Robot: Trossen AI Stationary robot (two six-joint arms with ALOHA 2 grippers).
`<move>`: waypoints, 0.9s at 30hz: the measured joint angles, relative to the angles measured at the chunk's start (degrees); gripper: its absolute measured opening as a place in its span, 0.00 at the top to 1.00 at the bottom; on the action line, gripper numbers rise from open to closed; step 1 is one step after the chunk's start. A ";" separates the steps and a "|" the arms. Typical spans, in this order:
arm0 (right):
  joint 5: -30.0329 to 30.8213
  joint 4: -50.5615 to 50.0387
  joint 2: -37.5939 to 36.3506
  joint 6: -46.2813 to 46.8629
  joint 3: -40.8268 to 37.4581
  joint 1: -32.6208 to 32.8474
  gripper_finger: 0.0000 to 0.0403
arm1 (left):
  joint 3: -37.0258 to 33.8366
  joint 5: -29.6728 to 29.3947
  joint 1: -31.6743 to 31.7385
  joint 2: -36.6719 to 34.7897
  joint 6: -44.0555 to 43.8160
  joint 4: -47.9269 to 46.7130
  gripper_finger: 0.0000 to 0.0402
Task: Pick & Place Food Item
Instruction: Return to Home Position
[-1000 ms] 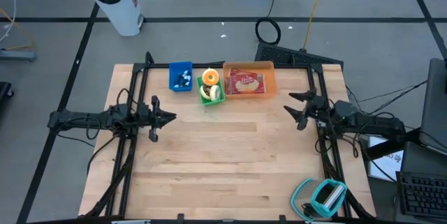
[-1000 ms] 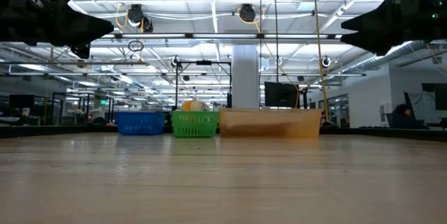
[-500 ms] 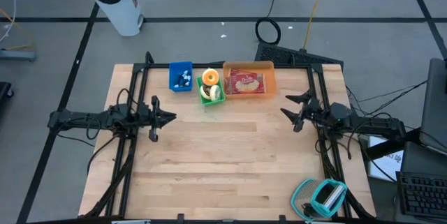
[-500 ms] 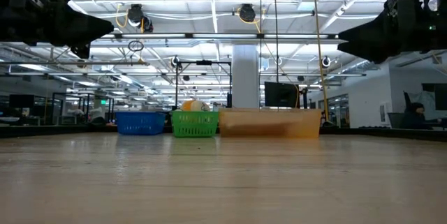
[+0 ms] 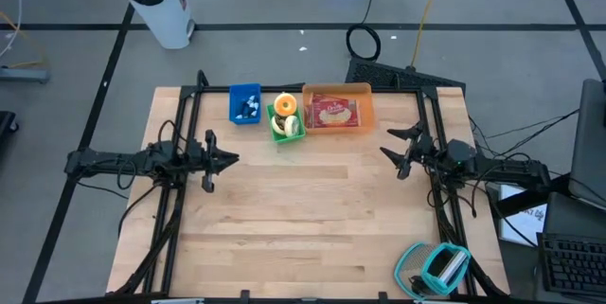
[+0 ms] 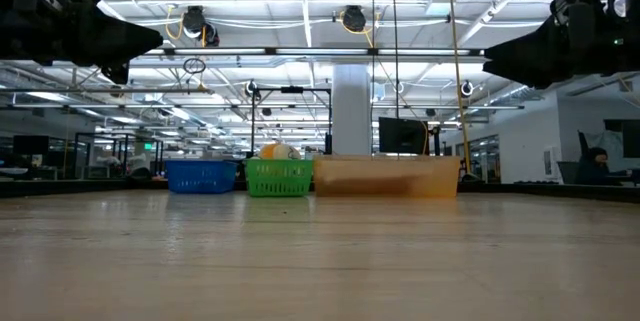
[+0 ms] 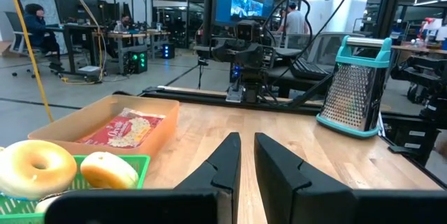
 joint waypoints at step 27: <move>0.04 1.54 0.29 -0.15 -0.09 0.00 0.29 | 0.02 0.00 0.00 0.00 -0.01 0.00 0.90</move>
